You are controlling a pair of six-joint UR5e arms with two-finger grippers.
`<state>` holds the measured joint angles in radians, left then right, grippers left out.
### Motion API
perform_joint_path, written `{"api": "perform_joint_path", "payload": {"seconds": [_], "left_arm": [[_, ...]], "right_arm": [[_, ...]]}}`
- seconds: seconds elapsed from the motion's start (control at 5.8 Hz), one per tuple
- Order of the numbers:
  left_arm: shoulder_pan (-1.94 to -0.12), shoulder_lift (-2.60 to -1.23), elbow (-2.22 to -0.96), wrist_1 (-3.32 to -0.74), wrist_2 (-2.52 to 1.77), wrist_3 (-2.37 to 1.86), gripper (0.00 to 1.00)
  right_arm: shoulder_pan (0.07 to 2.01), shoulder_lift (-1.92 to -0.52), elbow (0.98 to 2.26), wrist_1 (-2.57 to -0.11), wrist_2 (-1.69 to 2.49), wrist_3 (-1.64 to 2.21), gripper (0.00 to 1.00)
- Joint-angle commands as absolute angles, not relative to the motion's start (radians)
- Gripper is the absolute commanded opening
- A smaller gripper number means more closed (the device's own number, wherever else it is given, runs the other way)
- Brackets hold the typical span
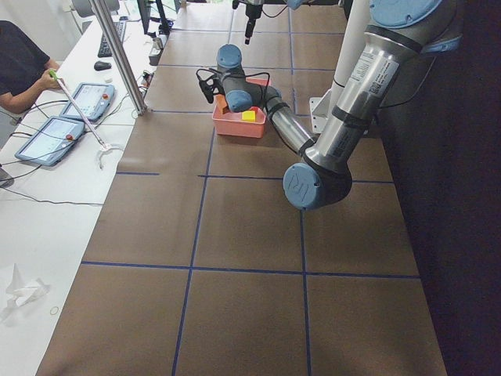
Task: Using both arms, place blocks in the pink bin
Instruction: 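Carry the orange cube with the left gripper into the bin and release it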
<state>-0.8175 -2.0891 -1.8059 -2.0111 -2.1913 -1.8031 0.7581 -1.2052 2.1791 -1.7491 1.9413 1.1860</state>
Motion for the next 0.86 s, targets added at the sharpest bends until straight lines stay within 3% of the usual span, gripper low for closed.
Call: {"api": "perform_joint_path", "payload": {"seconds": [0.0, 0.52, 0.69], "left_arm": [[-0.664, -2.188, -1.739, -2.003, -2.009, -1.81, 0.02], [-0.594, -2.256, -1.596, -2.011, -1.893, -1.76, 0.06], [-0.591, -2.261, -1.574, -2.013, -1.873, -1.738, 0.13]], "right_arm": [[0.759, -1.218, 2.18, -1.749, 1.942, 1.173, 1.0], [0.756, -1.22, 2.163, -1.746, 1.941, 1.16, 1.0], [0.755, -1.22, 2.152, -1.743, 1.94, 1.158, 1.0]]}}
